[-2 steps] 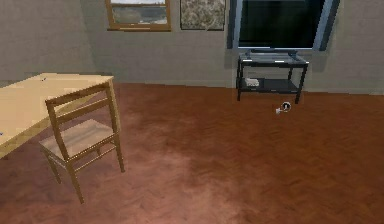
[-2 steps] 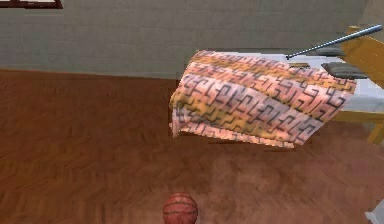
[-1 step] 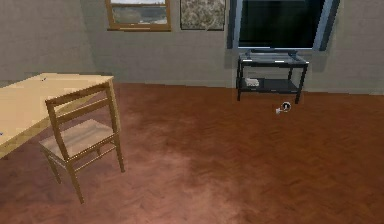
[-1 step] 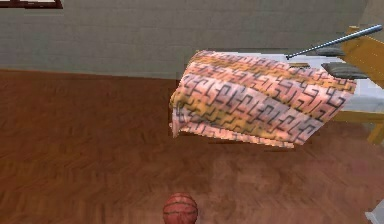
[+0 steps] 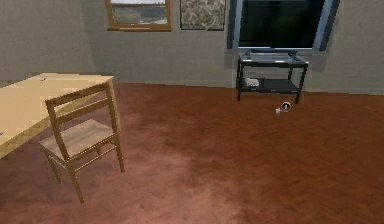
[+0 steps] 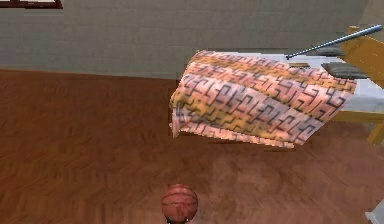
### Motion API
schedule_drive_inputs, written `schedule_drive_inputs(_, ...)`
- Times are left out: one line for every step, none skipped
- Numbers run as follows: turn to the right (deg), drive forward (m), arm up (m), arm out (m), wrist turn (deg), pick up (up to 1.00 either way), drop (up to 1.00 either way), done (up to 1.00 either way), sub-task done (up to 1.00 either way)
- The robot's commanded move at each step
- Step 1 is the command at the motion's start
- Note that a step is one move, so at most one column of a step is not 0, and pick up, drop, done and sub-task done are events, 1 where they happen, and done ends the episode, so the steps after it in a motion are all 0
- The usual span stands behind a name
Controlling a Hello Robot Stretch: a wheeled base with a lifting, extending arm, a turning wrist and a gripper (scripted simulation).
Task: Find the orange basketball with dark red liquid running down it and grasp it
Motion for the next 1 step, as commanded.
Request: schedule_drive_inputs(0.0, 0.0, 0.0, 0.0, 0.0, 0.0, 0.0, 1.0, 0.0)
